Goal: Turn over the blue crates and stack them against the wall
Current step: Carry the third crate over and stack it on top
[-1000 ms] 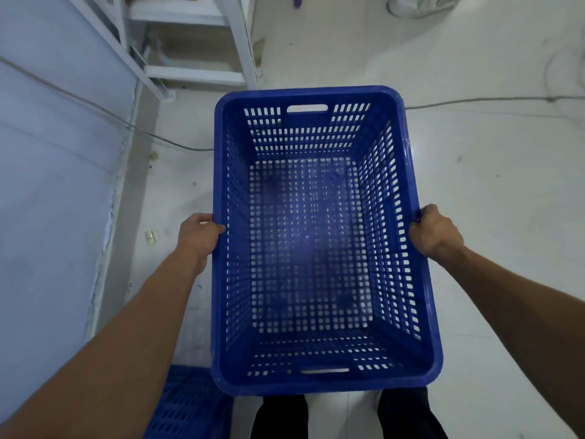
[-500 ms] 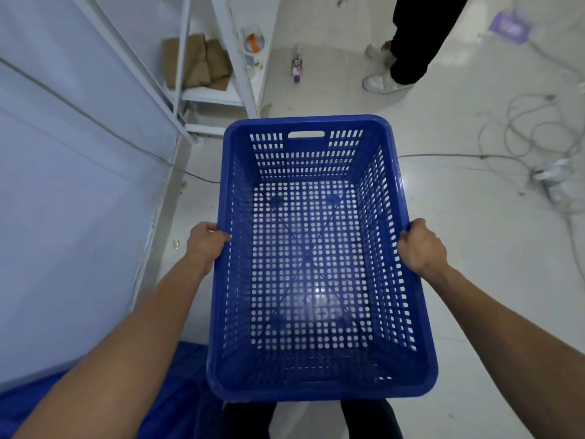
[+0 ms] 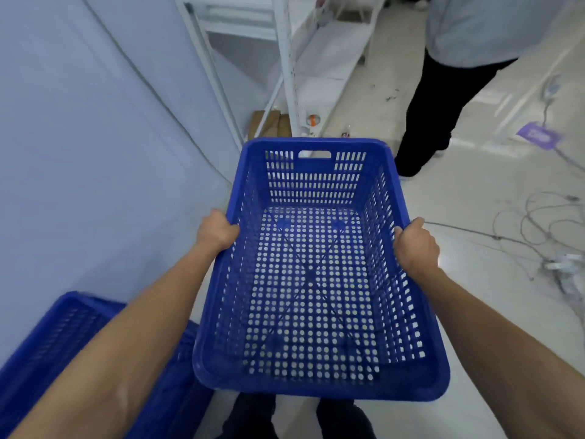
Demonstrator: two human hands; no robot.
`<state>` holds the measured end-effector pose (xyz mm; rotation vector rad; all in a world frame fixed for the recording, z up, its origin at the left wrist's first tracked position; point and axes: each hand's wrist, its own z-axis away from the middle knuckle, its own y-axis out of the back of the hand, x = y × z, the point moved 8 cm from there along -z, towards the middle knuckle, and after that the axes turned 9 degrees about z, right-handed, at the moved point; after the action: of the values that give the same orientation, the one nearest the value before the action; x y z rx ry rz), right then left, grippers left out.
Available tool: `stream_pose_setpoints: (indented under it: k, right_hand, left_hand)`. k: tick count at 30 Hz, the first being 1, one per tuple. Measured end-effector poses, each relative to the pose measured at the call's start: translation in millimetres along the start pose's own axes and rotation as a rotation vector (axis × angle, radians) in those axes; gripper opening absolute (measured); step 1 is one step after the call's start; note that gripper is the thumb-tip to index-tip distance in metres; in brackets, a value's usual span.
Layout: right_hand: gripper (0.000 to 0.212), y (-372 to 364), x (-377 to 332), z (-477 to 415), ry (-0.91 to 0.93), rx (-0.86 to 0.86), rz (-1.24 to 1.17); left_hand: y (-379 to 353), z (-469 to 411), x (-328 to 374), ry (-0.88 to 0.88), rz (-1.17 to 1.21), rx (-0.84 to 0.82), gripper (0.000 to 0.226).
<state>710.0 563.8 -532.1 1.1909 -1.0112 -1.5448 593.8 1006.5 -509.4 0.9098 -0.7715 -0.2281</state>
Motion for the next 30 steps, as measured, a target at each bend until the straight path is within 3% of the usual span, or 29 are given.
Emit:
stream_pose_setpoints:
  k: [15,30]
  right_hand:
    - [0.043,81,-109,73,0.294,0.077,0.054]
    - [0.045,79,-280,269,0.734,0.042,0.029]
  left_hand:
    - [148,154,-72,0.029,0.018,0.327,0.048]
    - [268,372,-272,0.276,0.156,0.668,0.037]
